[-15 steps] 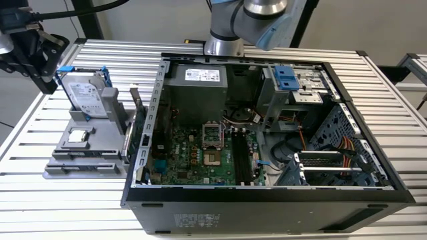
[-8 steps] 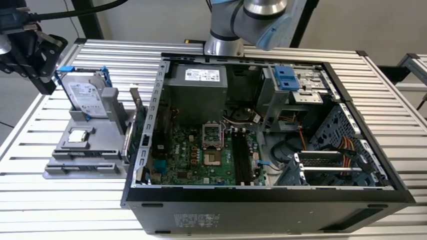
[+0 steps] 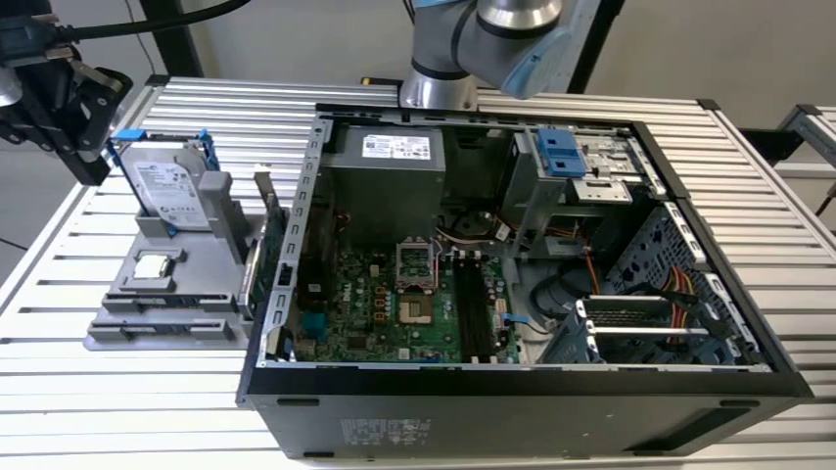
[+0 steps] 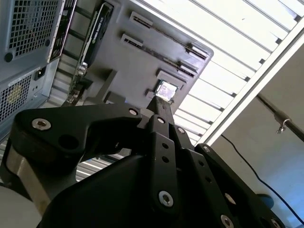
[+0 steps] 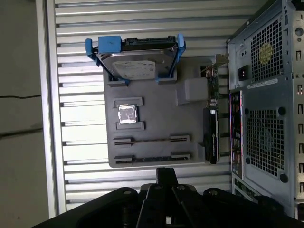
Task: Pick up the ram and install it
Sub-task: 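Pick up the ram and move it above insertion slot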
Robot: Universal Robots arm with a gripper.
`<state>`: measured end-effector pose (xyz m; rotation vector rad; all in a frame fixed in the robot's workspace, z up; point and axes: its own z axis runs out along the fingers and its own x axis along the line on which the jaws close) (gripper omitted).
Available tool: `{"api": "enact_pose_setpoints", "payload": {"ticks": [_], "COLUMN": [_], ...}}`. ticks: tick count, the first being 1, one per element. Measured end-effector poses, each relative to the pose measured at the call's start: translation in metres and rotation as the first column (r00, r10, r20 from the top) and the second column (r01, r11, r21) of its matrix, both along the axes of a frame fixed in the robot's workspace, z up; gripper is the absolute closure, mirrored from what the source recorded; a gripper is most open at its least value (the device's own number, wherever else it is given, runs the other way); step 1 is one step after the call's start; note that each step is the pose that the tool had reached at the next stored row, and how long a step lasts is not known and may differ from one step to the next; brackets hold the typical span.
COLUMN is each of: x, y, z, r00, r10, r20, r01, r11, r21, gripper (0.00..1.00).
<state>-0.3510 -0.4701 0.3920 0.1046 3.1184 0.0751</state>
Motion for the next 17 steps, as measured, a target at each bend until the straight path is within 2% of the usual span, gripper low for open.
{"api": "enact_pose_setpoints", "payload": {"ticks": [17], "x": [0.0], "y": [0.0], "z": [0.0], "r00": [0.9995], "r10": [0.032], "r20": [-0.0001], "r01": [-0.032], "r11": [0.9995], "r21": [0.0], "gripper": [1.0]}}
